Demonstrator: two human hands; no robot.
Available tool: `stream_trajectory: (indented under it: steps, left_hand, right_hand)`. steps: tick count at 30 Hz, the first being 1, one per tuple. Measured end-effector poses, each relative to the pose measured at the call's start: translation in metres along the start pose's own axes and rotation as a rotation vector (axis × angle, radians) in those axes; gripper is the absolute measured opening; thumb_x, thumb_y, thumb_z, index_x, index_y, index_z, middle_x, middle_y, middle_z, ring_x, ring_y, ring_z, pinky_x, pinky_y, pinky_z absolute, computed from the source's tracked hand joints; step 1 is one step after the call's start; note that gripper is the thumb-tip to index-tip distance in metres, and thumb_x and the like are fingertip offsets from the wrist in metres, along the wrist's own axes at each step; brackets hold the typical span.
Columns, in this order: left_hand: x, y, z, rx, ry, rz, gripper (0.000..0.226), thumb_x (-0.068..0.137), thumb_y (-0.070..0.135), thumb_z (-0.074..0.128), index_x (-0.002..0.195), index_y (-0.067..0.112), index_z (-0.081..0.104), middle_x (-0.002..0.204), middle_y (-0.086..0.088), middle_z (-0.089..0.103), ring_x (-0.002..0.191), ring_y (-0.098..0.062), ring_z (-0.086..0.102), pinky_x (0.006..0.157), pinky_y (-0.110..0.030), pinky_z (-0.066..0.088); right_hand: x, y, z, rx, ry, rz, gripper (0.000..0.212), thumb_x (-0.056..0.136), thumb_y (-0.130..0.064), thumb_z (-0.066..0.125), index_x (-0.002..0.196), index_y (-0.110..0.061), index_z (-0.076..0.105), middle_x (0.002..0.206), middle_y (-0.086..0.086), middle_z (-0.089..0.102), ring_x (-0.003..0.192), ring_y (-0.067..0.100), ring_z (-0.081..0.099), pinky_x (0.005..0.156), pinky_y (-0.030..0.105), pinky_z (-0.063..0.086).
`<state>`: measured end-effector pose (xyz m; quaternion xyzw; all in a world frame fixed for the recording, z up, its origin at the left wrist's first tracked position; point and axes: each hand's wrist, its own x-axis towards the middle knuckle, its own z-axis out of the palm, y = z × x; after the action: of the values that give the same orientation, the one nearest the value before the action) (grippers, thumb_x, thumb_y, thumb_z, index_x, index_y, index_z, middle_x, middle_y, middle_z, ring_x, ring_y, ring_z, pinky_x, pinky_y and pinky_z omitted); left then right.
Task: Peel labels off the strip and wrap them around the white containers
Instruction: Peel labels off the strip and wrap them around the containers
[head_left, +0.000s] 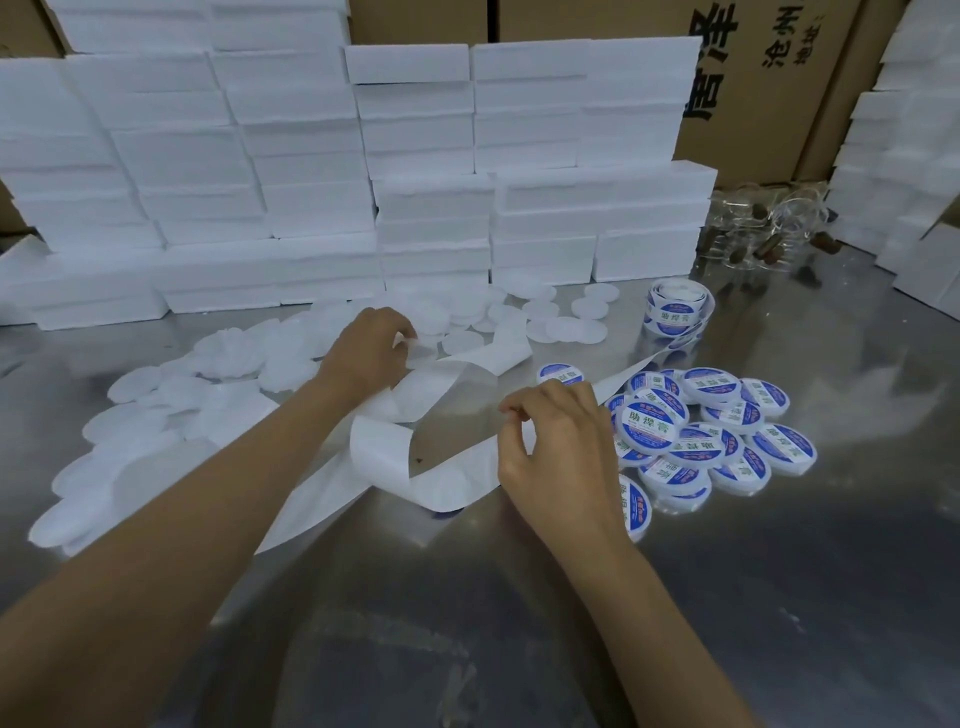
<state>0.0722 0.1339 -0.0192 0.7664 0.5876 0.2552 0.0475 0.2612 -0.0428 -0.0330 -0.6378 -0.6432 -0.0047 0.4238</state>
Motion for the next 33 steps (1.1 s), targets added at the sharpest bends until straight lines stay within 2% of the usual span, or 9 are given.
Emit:
stream_trajectory:
  steps: [2,6,11,17,20,24,26,28,33]
  left_hand:
    - [-0.006,0.005,-0.011,-0.075,0.045,0.003,0.014,0.093,0.008,0.062,0.103,0.006,0.071,0.114,-0.008,0.070,0.112,-0.028,0.060,0.093,-0.032,0.044]
    - [-0.037,0.035,-0.047,-0.367,0.092,-0.029,0.004,0.089,0.014,0.069,0.092,0.013,0.072,0.088,0.003,0.075,0.084,-0.010,0.069,0.068,-0.011,0.044]
    - [-0.105,0.080,-0.079,-0.822,-0.120,-0.018,0.011,0.092,0.005,0.066,0.100,0.011,0.070,0.087,0.000,0.078,0.065,-0.012,0.068,0.063,-0.014,0.052]
    - [-0.141,0.088,-0.079,-0.912,-0.077,-0.087,0.017,0.098,0.016,0.061,0.112,0.018,0.070,0.099,-0.001,0.076,0.068,-0.021,0.061,0.073,-0.032,0.055]
    - [-0.146,0.073,-0.077,-0.932,0.008,-0.182,0.013,0.096,0.024,0.066,0.102,0.016,0.073,0.093,-0.004,0.076,0.064,-0.019,0.058,0.075,-0.034,0.051]
    - [-0.153,0.050,-0.077,-1.010,0.032,-0.258,0.016,0.096,0.027,0.065,0.101,0.015,0.074,0.094,-0.002,0.076,0.071,-0.027,0.064,0.065,-0.029,0.052]
    - [-0.157,0.044,-0.074,-0.971,-0.012,-0.215,0.017,0.098,0.030,0.063,0.104,0.017,0.072,0.093,0.001,0.077,0.065,-0.027,0.063,0.057,-0.025,0.051]
    - [-0.158,0.043,-0.069,-0.926,-0.042,-0.187,0.015,0.099,0.029,0.061,0.106,0.019,0.070,0.093,0.005,0.077,0.059,-0.013,0.063,0.056,-0.021,0.054]
    - [-0.158,0.043,-0.064,-0.916,-0.005,-0.155,0.012,0.100,0.030,0.058,0.107,0.023,0.064,0.096,0.008,0.077,0.087,-0.014,0.073,0.059,-0.029,0.060]
  right_hand:
    - [-0.001,-0.002,0.000,0.080,-0.023,0.008,0.017,0.090,-0.013,0.058,0.097,-0.015,0.072,0.096,-0.004,0.069,0.100,0.017,0.053,0.089,0.036,0.043]
    - [-0.001,-0.006,-0.004,0.381,-0.023,0.129,0.022,0.091,-0.015,0.059,0.109,-0.022,0.068,0.096,-0.013,0.066,0.096,0.005,0.056,0.087,0.025,0.045]
    - [-0.004,-0.017,-0.011,0.612,-0.050,0.082,0.034,0.097,-0.019,0.057,0.126,-0.035,0.059,0.106,-0.017,0.066,0.103,0.002,0.060,0.085,0.012,0.045]
    - [-0.016,-0.026,-0.012,0.525,-0.046,-0.084,0.030,0.094,-0.024,0.060,0.121,-0.036,0.059,0.101,-0.019,0.065,0.100,0.004,0.062,0.082,0.015,0.047]
    - [-0.016,-0.021,-0.018,0.517,-0.255,-0.058,0.048,0.080,-0.030,0.055,0.125,-0.046,0.046,0.111,-0.024,0.064,0.113,0.002,0.056,0.088,0.024,0.047]
    - [-0.018,-0.003,-0.017,0.088,-0.595,-0.072,0.062,0.067,-0.057,0.058,0.128,-0.047,0.048,0.125,-0.025,0.052,0.125,0.006,0.042,0.100,0.027,0.034]
    - [-0.020,-0.001,-0.010,-0.014,-0.636,-0.090,0.052,0.076,-0.057,0.062,0.126,-0.043,0.056,0.134,-0.021,0.052,0.129,0.006,0.041,0.110,0.030,0.027]
    - [-0.022,-0.004,-0.004,-0.010,-0.568,-0.117,0.034,0.086,-0.051,0.062,0.118,-0.040,0.064,0.131,-0.021,0.058,0.126,0.006,0.046,0.112,0.034,0.029]
    - [-0.022,-0.012,-0.003,0.219,-0.436,0.009,0.014,0.096,-0.031,0.059,0.090,-0.026,0.071,0.091,-0.015,0.071,0.093,0.009,0.062,0.088,0.034,0.047]
